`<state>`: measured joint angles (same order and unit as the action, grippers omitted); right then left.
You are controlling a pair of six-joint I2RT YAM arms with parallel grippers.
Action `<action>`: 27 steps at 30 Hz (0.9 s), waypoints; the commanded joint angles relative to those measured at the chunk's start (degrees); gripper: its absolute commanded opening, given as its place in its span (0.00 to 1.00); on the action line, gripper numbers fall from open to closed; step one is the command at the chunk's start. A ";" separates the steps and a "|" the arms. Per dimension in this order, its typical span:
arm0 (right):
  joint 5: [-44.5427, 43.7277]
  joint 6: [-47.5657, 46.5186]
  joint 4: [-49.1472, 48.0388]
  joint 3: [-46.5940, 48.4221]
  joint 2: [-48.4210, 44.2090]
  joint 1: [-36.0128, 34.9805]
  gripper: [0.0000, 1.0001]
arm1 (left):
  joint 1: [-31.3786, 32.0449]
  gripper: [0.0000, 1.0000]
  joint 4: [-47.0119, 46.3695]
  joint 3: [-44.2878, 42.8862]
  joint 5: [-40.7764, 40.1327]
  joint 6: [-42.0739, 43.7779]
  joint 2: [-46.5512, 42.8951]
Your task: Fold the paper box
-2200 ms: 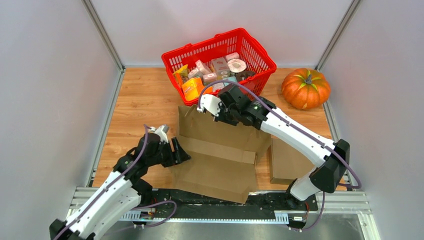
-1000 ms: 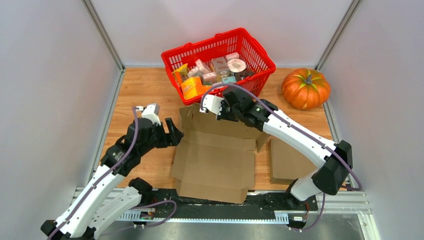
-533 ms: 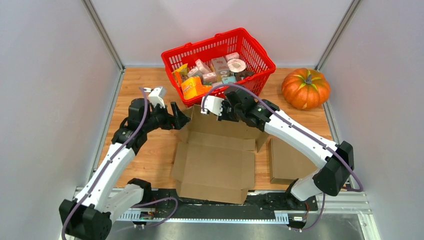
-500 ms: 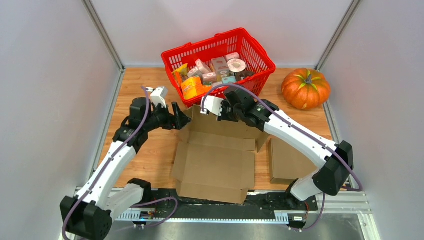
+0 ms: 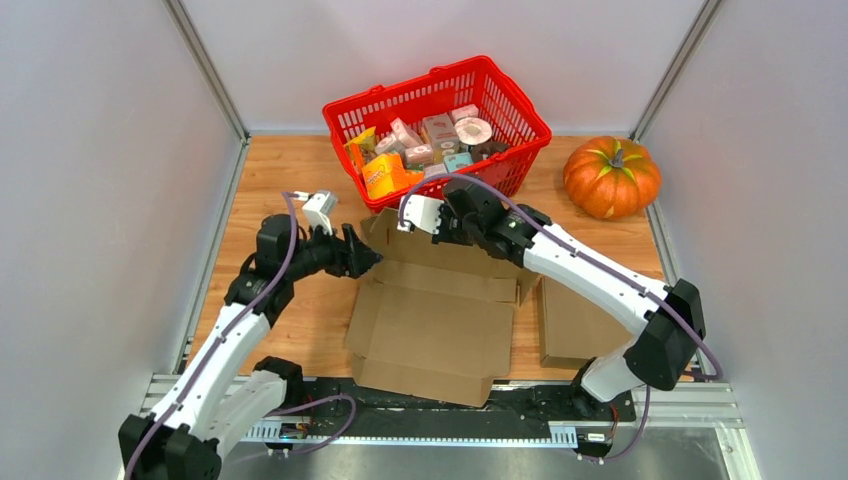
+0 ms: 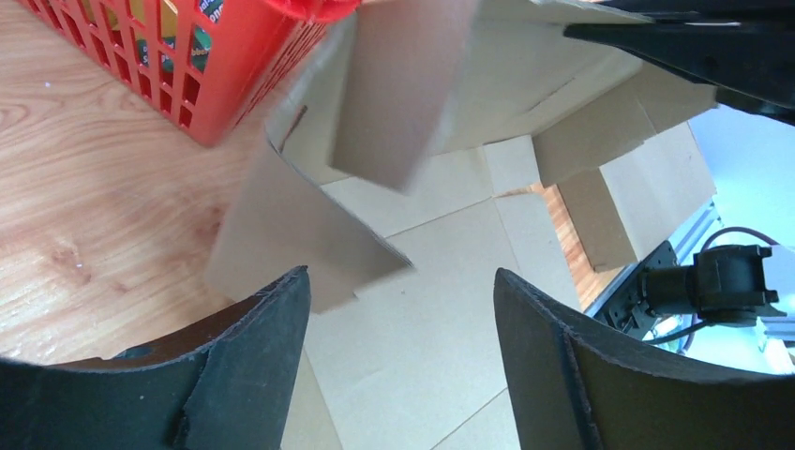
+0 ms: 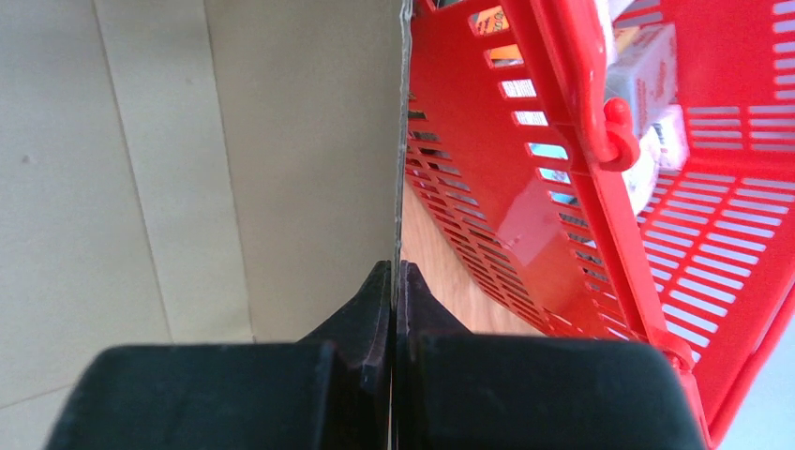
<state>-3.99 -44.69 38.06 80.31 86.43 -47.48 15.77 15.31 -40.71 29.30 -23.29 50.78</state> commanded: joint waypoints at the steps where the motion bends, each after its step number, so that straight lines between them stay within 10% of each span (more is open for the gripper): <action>1: -8.48 -3.38 -11.41 -6.02 -3.99 -2.26 0.00 | 0.05 0.81 -3.35 3.44 -0.03 -1.84 -5.52; 14: -24.65 -11.03 -24.44 -15.01 -4.61 -10.34 0.00 | -6.53 0.59 14.82 -6.48 -24.88 -4.30 -3.87; 27: -28.09 -11.74 -26.11 -15.98 -1.62 -13.25 0.01 | -4.35 0.55 6.22 -10.27 -13.57 -3.96 15.84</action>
<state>-30.52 -56.21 14.41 63.57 84.66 -60.38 9.80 25.19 -49.08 11.64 -27.18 67.61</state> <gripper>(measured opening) 0.011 0.543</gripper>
